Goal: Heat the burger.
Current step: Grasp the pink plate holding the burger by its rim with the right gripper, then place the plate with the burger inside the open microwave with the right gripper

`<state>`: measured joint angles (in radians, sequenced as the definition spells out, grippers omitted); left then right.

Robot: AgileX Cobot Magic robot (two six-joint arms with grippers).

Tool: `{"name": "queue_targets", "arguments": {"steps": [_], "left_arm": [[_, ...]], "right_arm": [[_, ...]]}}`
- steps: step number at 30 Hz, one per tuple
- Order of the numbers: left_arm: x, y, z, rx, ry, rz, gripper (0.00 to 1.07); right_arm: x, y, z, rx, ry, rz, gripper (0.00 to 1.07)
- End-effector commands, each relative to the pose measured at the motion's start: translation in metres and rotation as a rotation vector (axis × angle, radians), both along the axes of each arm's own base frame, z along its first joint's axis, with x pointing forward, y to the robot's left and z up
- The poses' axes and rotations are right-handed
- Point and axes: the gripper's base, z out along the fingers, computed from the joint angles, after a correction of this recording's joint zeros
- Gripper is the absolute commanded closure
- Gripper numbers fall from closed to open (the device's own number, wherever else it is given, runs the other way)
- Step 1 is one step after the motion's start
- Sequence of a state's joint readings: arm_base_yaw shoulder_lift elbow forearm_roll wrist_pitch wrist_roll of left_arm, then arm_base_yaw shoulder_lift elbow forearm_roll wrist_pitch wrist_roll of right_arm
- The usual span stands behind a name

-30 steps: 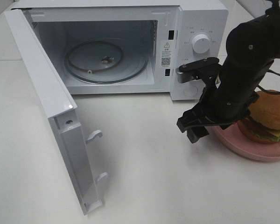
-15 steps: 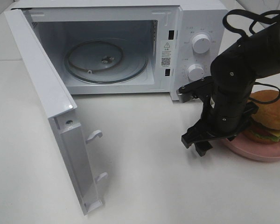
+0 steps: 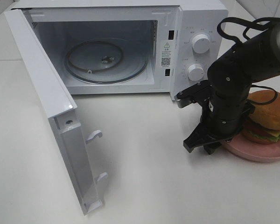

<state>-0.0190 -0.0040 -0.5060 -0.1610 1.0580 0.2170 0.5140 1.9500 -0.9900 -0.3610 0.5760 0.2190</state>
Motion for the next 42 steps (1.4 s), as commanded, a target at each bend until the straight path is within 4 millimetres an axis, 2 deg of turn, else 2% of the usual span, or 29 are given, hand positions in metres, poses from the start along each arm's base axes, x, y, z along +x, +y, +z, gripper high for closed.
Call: {"name": "queue_targets", "arguments": {"steps": [1,2,4,13,21,30,34,36,39,42], "left_arm": [[-0.003,0.000,0.001,-0.005,-0.032,0.006,1.06],[-0.003,0.000,0.001,-0.005,-0.032,0.006,1.06],[-0.003,0.000,0.001,-0.005,-0.032,0.006,1.06],[-0.003,0.000,0.001,-0.005,-0.032,0.006,1.06],[-0.003,0.000,0.001,-0.005,-0.032,0.006,1.06],[-0.003,0.000,0.001,-0.005,-0.032,0.006,1.06],[-0.003,0.000,0.001,-0.005,-0.032,0.006,1.06],[-0.003,0.000,0.001,-0.005,-0.032,0.006,1.06],[-0.003,0.000,0.001,-0.005,-0.032,0.006,1.06],[-0.003,0.000,0.001,-0.004,-0.033,0.006,1.06]], "right_arm": [[-0.001,-0.001,-0.003,-0.007,0.021,0.015,0.95],[-0.002,-0.002,-0.003,-0.016,0.032,0.032,1.06],[-0.002,-0.002,-0.003,-0.025,0.041,0.045,1.07],[-0.003,-0.002,0.001,-0.027,0.038,0.051,1.07],[-0.008,-0.006,0.013,-0.031,0.032,0.081,1.07],[-0.026,-0.018,0.033,-0.040,-0.010,0.124,1.07],[-0.034,-0.017,0.037,-0.064,-0.025,0.178,1.07],[-0.048,-0.008,0.042,-0.102,-0.042,0.252,1.07],[-0.052,-0.005,0.044,-0.114,-0.046,0.267,1.07],[-0.063,0.005,0.054,-0.162,-0.071,0.324,1.07]]}}
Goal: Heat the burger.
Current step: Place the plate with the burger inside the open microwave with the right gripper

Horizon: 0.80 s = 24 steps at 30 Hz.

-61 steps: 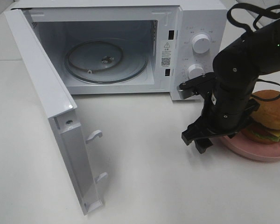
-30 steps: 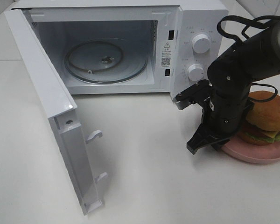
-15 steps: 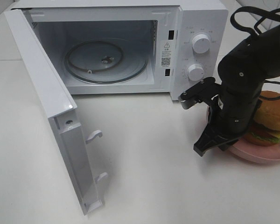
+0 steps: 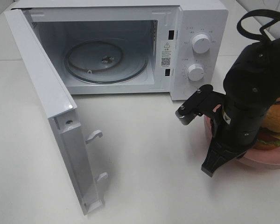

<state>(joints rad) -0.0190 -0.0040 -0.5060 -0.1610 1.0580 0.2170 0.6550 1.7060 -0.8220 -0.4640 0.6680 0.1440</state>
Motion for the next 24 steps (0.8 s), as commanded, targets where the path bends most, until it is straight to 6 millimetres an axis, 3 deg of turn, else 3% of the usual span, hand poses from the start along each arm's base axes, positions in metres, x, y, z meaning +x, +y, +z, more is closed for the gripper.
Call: {"name": "queue_targets", "arguments": {"steps": [1,8,10,15,24], "left_arm": [[-0.003,0.000,0.001,-0.004,-0.033,0.006,1.06],[-0.003,0.000,0.001,-0.005,-0.032,0.006,1.06],[-0.003,0.000,0.001,-0.005,-0.032,0.006,1.06],[-0.003,0.000,0.001,-0.005,-0.032,0.006,1.06],[-0.003,0.000,0.001,-0.005,-0.032,0.006,1.06]], "right_arm": [[-0.008,0.005,0.014,-0.064,-0.052,0.077,1.07],[-0.027,0.023,0.030,-0.041,-0.092,0.176,1.07],[-0.042,0.038,0.038,-0.035,-0.104,0.306,1.07],[-0.059,0.057,0.040,-0.026,-0.109,0.487,1.07],[-0.063,0.072,0.041,-0.003,-0.134,0.719,1.07]]}}
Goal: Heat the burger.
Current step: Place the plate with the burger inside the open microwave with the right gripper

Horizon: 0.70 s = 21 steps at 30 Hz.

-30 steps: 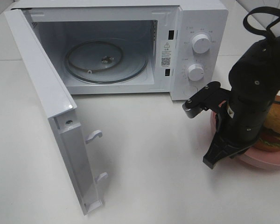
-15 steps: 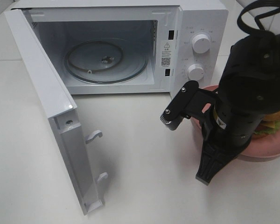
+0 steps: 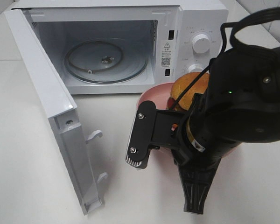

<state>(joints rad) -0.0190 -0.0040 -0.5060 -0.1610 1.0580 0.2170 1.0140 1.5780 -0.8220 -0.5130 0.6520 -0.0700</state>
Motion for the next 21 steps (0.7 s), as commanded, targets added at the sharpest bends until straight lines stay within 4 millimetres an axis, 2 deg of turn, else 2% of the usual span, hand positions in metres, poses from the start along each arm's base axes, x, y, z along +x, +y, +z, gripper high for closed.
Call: {"name": "queue_targets", "arguments": {"steps": [1,9,21], "left_arm": [[-0.003,0.000,0.001,-0.005,-0.032,0.006,1.06],[-0.003,0.000,0.001,-0.005,-0.032,0.006,1.06],[-0.003,0.000,0.001,-0.005,-0.032,0.006,1.06]], "right_arm": [[0.002,0.005,0.005,-0.008,-0.052,0.194,1.07],[0.004,0.017,0.007,0.003,-0.109,0.461,1.07],[0.005,0.022,0.008,-0.077,-0.168,0.746,1.07]]}}
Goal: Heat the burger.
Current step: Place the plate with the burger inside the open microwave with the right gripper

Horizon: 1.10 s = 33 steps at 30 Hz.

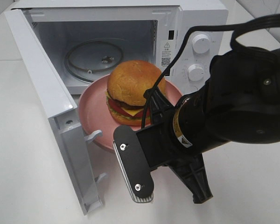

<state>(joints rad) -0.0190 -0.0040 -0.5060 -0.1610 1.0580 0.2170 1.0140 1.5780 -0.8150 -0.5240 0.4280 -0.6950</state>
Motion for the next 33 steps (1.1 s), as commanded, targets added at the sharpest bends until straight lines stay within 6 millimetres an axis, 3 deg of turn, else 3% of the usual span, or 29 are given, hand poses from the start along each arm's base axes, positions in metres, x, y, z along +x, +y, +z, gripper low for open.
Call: {"name": "queue_targets", "arguments": {"steps": [1,12,24,26,33], "left_arm": [[-0.003,0.000,0.001,-0.005,-0.032,0.006,1.06],[-0.003,0.000,0.001,-0.005,-0.032,0.006,1.06],[-0.003,0.000,0.001,-0.005,-0.032,0.006,1.06],[-0.003,0.000,0.001,-0.005,-0.032,0.006,1.06],[-0.003,0.000,0.001,-0.005,-0.032,0.006,1.06]], "right_arm": [[0.003,0.003,0.006,0.004,-0.054,0.099,1.07],[0.027,-0.011,0.008,0.040,-0.077,0.054,1.07],[0.038,0.008,-0.001,0.073,-0.097,0.164,1.07],[0.051,0.018,-0.002,0.079,-0.113,0.170,1.07],[0.074,0.018,0.002,0.083,-0.126,0.161,1.07]]}}
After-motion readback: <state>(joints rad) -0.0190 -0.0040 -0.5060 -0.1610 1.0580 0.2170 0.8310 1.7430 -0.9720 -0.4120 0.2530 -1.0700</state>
